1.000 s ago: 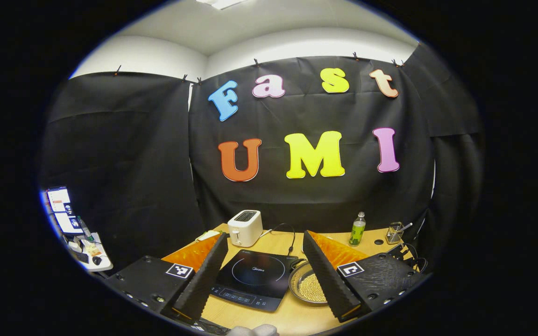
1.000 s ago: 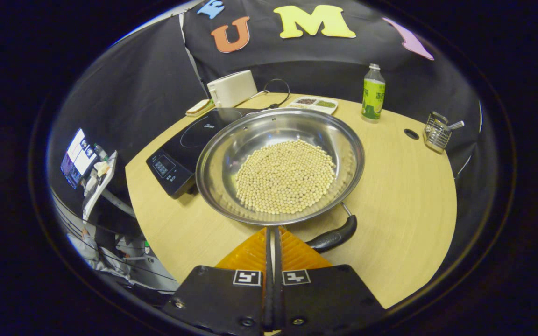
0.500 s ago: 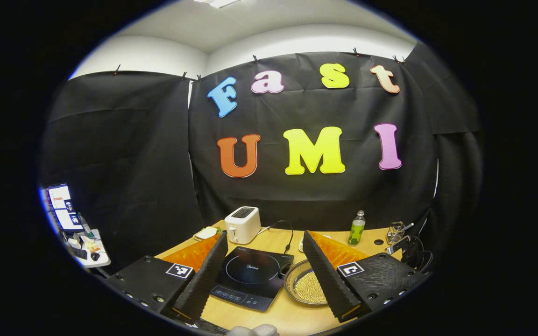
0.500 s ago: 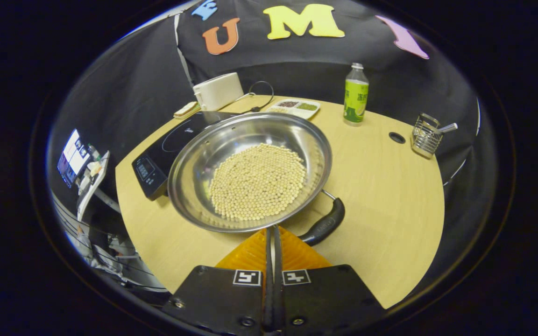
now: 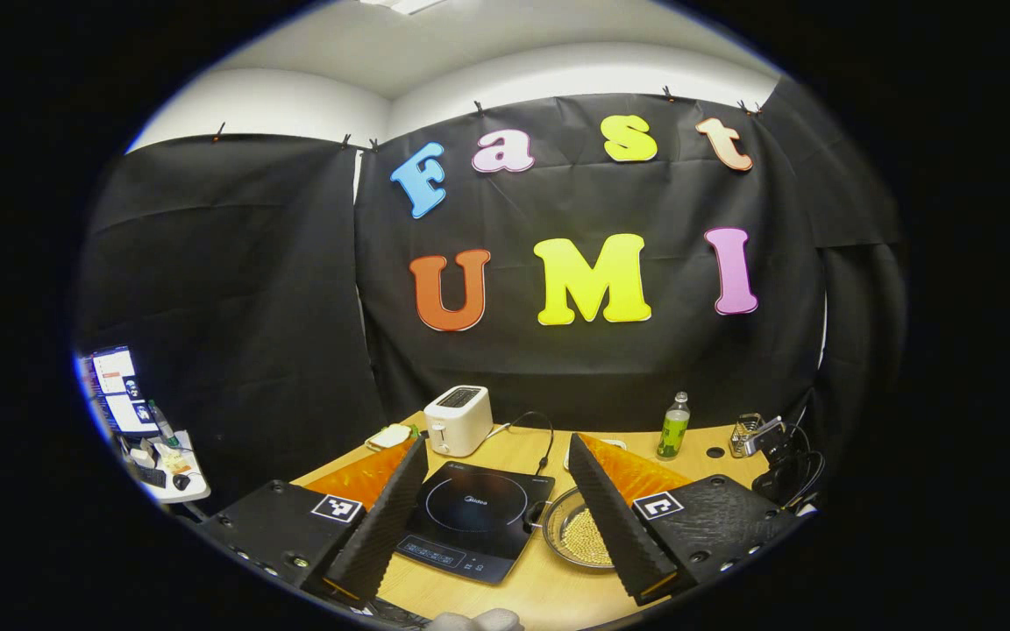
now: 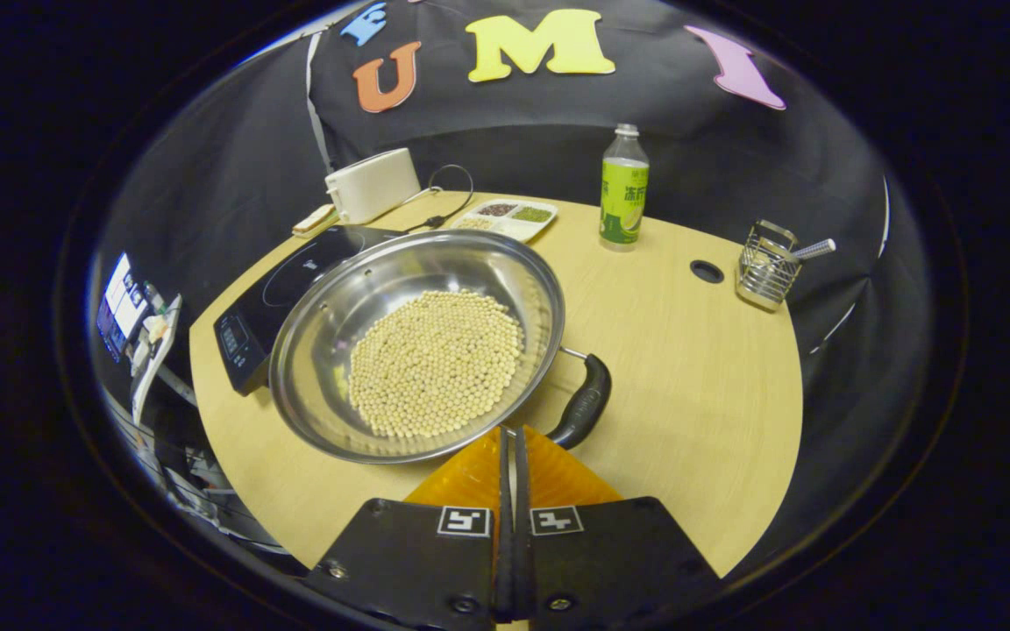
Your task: First push the handle of the pot to place it horizontally, then grasp the pot with both hands and set it on the induction cooktop.
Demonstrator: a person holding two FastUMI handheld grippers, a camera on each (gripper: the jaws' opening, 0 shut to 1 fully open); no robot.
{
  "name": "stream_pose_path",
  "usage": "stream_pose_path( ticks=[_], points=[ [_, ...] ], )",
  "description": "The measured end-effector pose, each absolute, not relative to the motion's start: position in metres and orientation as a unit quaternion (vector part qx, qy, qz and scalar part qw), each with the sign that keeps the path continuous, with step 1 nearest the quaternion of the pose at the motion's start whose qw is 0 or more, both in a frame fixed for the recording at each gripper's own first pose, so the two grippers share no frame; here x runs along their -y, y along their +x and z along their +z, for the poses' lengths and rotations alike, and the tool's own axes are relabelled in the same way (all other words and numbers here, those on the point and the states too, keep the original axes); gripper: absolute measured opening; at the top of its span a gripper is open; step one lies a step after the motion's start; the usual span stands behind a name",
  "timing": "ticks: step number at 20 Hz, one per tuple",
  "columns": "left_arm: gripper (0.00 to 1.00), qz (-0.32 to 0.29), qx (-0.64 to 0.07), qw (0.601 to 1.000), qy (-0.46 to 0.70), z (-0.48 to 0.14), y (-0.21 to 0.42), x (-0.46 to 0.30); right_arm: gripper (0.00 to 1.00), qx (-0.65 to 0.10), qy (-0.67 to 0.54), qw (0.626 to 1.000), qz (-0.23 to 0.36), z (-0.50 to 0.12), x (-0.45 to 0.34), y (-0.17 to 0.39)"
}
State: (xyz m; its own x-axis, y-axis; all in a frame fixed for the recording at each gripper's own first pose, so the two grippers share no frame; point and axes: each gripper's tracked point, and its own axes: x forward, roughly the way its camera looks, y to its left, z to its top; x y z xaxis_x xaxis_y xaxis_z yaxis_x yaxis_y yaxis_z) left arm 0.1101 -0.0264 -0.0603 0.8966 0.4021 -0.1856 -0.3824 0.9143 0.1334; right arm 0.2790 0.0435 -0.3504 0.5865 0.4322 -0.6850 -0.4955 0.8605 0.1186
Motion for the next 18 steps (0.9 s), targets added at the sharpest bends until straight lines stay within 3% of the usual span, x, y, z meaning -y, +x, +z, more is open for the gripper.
stream_pose_path(
  ticks=[10, 11, 12, 15, 18],
  points=[
    [0.96, 0.182, -0.105, 0.976, 0.052, -0.069, 0.116, 0.023, 0.0, -0.344, -0.051, 0.909, 0.228, -0.33, -0.029, 0.28],
    [0.96, 0.172, -0.108, 0.978, 0.052, -0.074, 0.119, 0.023, 0.04, -0.339, -0.049, 0.914, 0.22, -0.326, -0.026, 0.277],
    [0.96, 0.164, -0.11, 0.979, 0.053, -0.079, 0.122, 0.021, 0.0, -0.332, -0.045, 0.918, 0.212, -0.321, -0.023, 0.273],
    [0.96, 0.131, -0.12, 0.983, 0.047, -0.093, 0.13, 0.013, 0.1, -0.325, -0.026, 0.928, 0.183, -0.307, -0.017, 0.256],
    [0.97, 0.09, -0.132, 0.986, 0.034, -0.111, 0.137, 0.005, 0.35, -0.318, -0.011, 0.935, 0.155, -0.293, -0.018, 0.239]
  ],
)
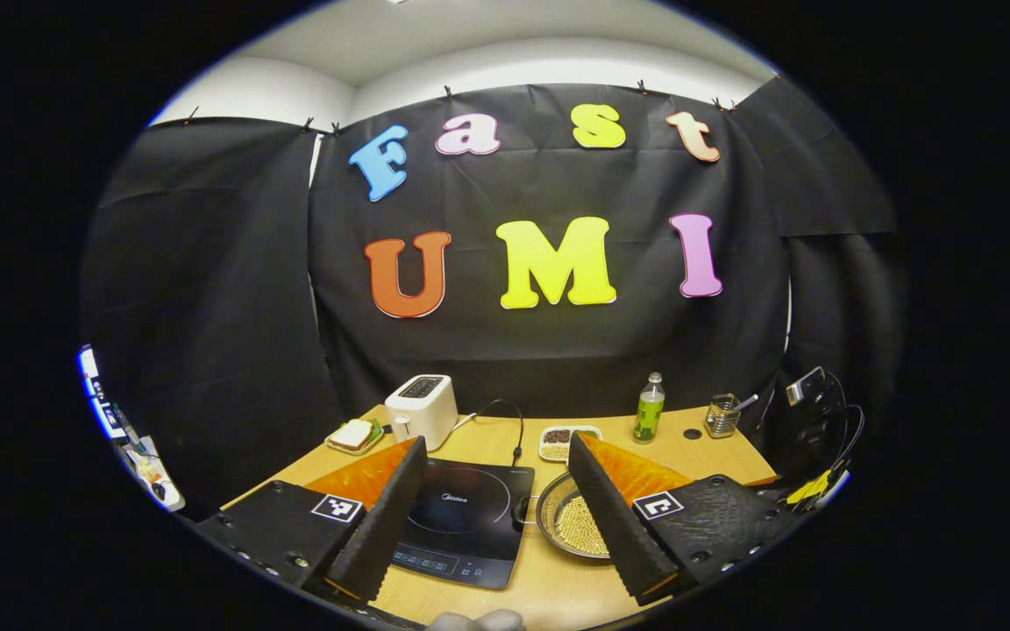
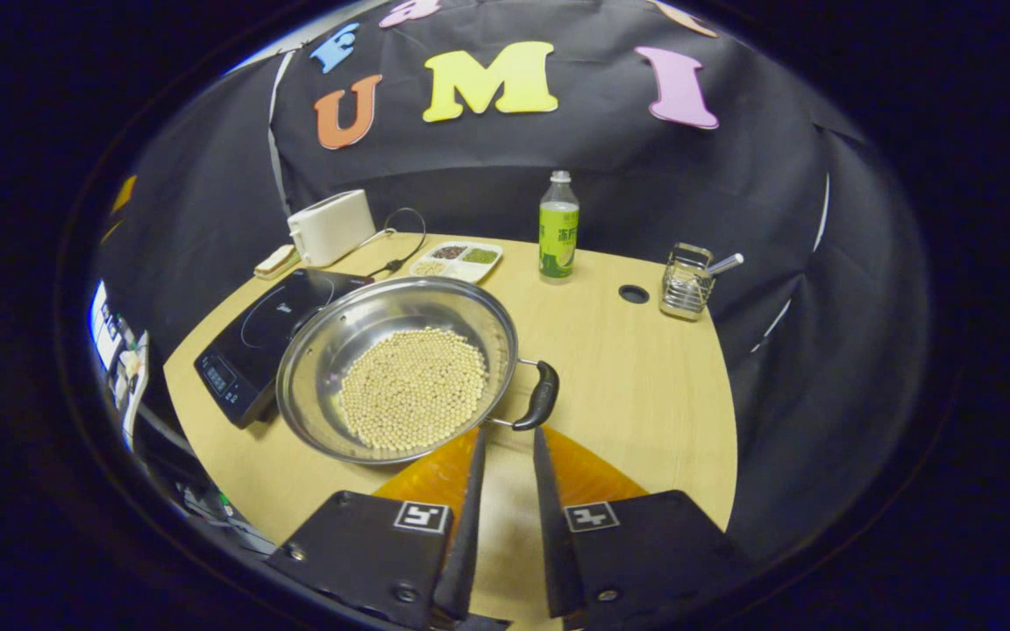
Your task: First push the handle of the pot to place it horizontally, then grasp the pot with both hands and set it on the induction cooktop.
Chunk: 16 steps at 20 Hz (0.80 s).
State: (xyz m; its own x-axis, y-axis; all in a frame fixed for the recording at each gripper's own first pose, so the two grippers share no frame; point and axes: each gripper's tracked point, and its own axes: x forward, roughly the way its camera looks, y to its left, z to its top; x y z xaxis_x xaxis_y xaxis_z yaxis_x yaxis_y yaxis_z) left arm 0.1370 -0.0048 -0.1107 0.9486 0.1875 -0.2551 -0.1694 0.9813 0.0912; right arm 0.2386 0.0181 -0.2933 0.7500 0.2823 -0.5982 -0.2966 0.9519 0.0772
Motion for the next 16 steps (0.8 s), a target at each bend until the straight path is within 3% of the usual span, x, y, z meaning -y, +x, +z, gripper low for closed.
stream_pose_path(
  ticks=[3, 5, 8, 9, 16],
  points=[
    [0.96, 0.046, -0.143, 0.988, 0.023, -0.129, 0.144, -0.004, 0.74, -0.309, 0.004, 0.945, 0.109, -0.281, -0.015, 0.223],
    [0.97, 0.027, -0.154, 0.988, 0.015, -0.145, 0.147, -0.012, 0.85, -0.3, 0.022, 0.95, 0.079, -0.271, -0.015, 0.212],
    [0.96, 0.002, -0.181, 0.983, 0.002, -0.179, 0.153, -0.016, 0.87, -0.291, 0.052, 0.954, 0.046, -0.266, -0.018, 0.203],
    [0.96, -0.003, -0.196, 0.981, -0.006, -0.194, 0.156, -0.016, 1.0, -0.297, 0.053, 0.952, 0.046, -0.267, -0.021, 0.2],
    [0.96, -0.002, -0.273, 0.962, -0.026, -0.288, 0.201, -0.008, 0.98, -0.317, 0.041, 0.946, 0.057, -0.287, -0.034, 0.244]
  ],
)
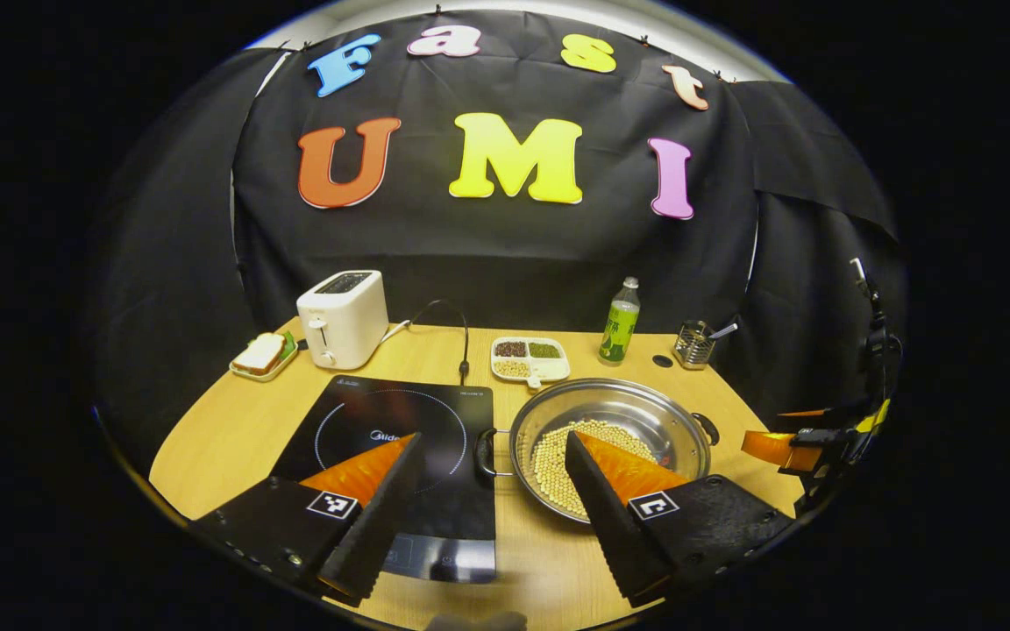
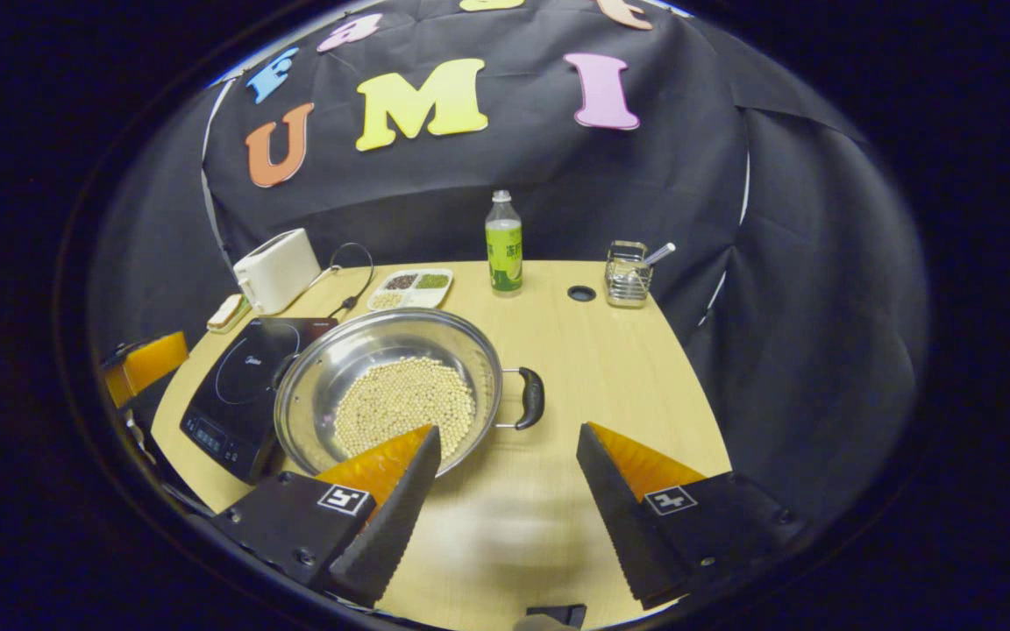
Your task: First push the handle of the pot to place it horizontally, then grasp the pot with both hands and set it on the induction cooktop.
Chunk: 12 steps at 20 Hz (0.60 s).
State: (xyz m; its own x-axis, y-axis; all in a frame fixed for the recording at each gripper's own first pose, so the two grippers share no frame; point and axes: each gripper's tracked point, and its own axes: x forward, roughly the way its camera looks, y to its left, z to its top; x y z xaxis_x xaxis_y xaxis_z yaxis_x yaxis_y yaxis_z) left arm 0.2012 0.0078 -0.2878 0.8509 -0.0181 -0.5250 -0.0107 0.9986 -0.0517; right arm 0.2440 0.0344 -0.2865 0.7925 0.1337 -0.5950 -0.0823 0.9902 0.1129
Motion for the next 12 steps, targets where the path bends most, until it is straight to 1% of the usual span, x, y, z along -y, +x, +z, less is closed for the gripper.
stream_pose_path(
  ticks=[7, 10, 12],
  points=[
    [0.96, 0.015, -0.335, 0.942, -0.012, -0.365, 0.255, -0.006, 0.98, -0.364, 0.032, 0.928, 0.074, -0.331, -0.033, 0.303],
    [0.96, 0.025, -0.353, 0.935, -0.007, -0.39, 0.27, -0.004, 0.99, -0.388, 0.045, 0.916, 0.092, -0.349, -0.041, 0.315],
    [0.96, 0.028, -0.377, 0.926, -0.009, -0.409, 0.273, -0.002, 0.98, -0.395, 0.041, 0.913, 0.096, -0.358, -0.041, 0.321]
  ],
)
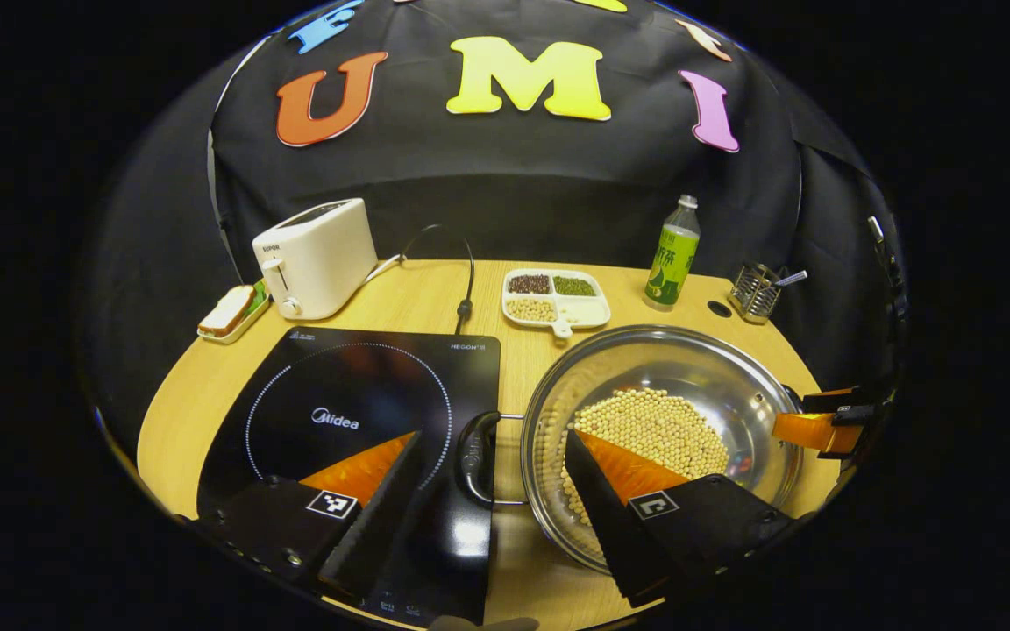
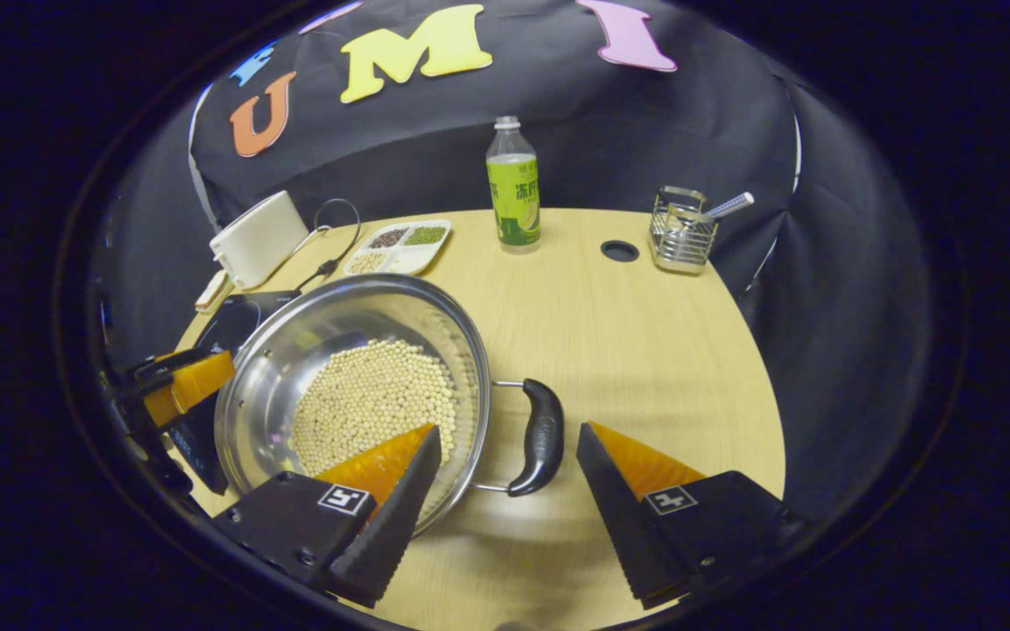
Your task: First push the handle of the pot to place it horizontally, then grasp the pot with both hands and set it on the induction cooktop.
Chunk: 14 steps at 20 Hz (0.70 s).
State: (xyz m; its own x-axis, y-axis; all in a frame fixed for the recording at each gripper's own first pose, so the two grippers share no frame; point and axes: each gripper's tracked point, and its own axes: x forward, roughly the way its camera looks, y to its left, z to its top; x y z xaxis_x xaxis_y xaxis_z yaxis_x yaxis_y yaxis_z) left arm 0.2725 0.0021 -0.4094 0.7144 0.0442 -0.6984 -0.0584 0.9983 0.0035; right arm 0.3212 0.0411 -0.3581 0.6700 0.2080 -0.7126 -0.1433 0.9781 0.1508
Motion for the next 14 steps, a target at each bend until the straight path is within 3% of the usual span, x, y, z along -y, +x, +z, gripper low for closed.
stream_pose_path(
  ticks=[6, 9, 10, 12, 13, 14],
  points=[
    [1.0, 0.032, -0.405, 0.914, 0.001, -0.431, 0.283, 0.002, 0.97, -0.414, 0.028, 0.903, 0.11, -0.374, -0.044, 0.33],
    [0.96, 0.041, -0.412, 0.91, 0.019, -0.432, 0.284, -0.001, 0.75, -0.422, 0.027, 0.899, 0.111, -0.378, -0.047, 0.331],
    [0.94, 0.05, -0.413, 0.909, 0.017, -0.435, 0.285, -0.004, 0.75, -0.426, 0.023, 0.898, 0.107, -0.378, -0.047, 0.331],
    [0.7, 0.061, -0.418, 0.907, 0.006, -0.434, 0.286, -0.006, 0.72, -0.431, 0.016, 0.897, 0.093, -0.38, -0.046, 0.333],
    [0.75, 0.062, -0.425, 0.903, 0.002, -0.436, 0.286, -0.008, 0.71, -0.434, 0.013, 0.897, 0.08, -0.381, -0.045, 0.334],
    [0.73, 0.059, -0.429, 0.901, 0.003, -0.434, 0.285, -0.006, 0.7, -0.437, 0.009, 0.897, 0.071, -0.38, -0.045, 0.334]
  ],
)
